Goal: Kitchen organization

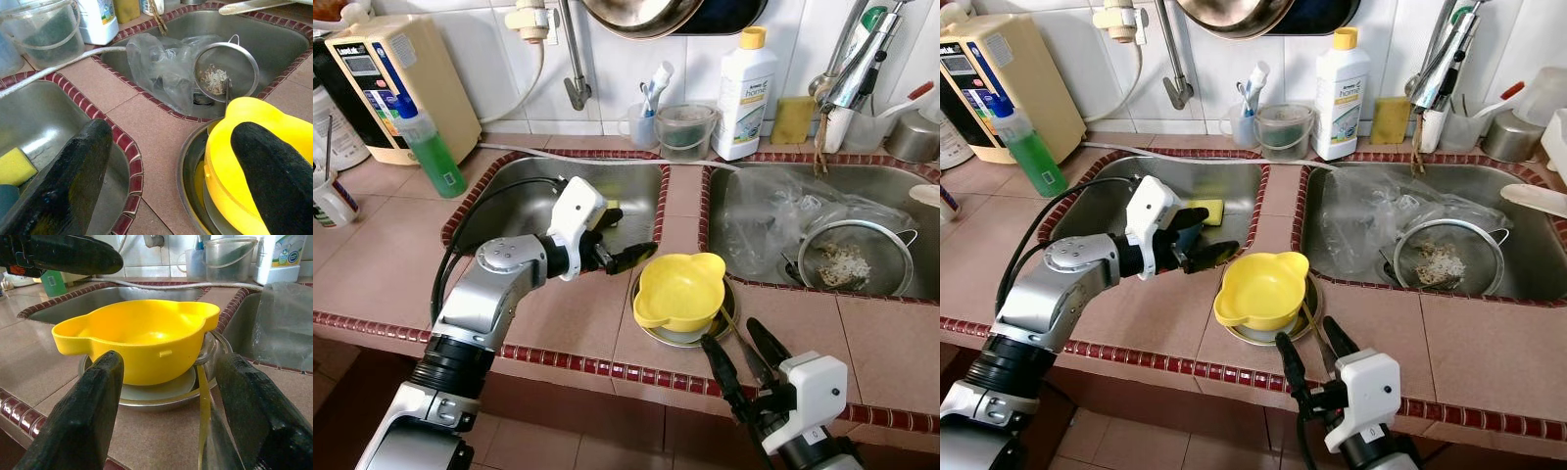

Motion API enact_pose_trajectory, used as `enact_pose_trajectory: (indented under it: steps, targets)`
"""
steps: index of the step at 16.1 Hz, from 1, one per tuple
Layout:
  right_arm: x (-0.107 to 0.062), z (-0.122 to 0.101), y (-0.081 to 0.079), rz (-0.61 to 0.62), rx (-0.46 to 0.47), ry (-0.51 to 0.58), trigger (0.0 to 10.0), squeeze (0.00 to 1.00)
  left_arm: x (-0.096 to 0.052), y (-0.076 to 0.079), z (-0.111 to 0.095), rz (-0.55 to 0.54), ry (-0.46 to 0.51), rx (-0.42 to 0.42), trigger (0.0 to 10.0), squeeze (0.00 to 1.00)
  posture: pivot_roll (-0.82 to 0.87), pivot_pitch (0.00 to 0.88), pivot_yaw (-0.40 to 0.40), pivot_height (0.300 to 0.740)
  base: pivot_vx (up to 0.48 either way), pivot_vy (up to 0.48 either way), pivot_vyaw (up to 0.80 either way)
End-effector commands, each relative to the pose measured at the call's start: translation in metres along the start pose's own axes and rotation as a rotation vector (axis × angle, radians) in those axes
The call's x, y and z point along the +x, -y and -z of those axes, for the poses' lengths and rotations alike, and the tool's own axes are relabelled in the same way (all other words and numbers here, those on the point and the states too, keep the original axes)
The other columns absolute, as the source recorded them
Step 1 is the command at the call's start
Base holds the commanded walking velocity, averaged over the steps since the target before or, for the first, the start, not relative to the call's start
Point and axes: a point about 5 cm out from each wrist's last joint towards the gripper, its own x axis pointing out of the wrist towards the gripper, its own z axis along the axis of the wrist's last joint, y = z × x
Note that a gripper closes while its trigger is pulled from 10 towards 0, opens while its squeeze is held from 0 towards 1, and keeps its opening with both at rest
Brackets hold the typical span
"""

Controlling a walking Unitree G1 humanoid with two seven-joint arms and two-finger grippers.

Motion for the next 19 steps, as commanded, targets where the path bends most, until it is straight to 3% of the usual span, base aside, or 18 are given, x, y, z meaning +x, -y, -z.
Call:
enact_pose_trajectory:
  steps: [1, 5, 8, 12, 15, 19]
  targets:
    - [0.001, -0.006, -0.005, -0.02, 0.001, 0.03, 10.0, 0.0, 0.0, -0.001, 0.004, 0.02, -0.068, 0.024, 10.0, 0.0, -0.24, 0.032, 0.144, 0.74, 0.0, 0.0, 0.0]
    - [0.003, -0.008, -0.005, -0.021, -0.005, 0.038, 10.0, 0.0, -0.002, 0.0, 0.025, 0.021, -0.203, 0.01, 10.0, 0.0, -0.24, 0.035, 0.142, 0.74, 0.0, 0.0, 0.0]
    - [0.005, -0.009, -0.005, -0.026, -0.006, 0.042, 10.0, 0.0, 0.003, 0.002, 0.024, 0.007, -0.2, -0.043, 10.0, 0.0, -0.23, 0.043, 0.139, 0.74, 0.0, 0.0, 0.0]
    - [0.009, -0.01, -0.006, -0.028, -0.006, 0.051, 10.0, 0.0, 0.014, 0.007, 0.006, 0.009, -0.093, -0.12, 10.0, 0.0, -0.23, 0.044, 0.137, 0.74, 0.0, 0.0, 0.0]
    - [0.011, -0.01, -0.007, -0.03, -0.007, 0.054, 10.0, 0.0, 0.014, 0.004, -0.001, -0.006, -0.058, -0.128, 10.0, 0.0, -0.23, 0.045, 0.14, 0.74, 0.0, 0.0, 0.0]
    - [0.012, -0.011, -0.006, -0.029, -0.01, 0.058, 10.0, 0.0, 0.015, 0.011, 0.008, 0.021, -0.128, -0.121, 10.0, 0.0, -0.23, 0.041, 0.144, 0.74, 0.0, 0.0, 0.0]
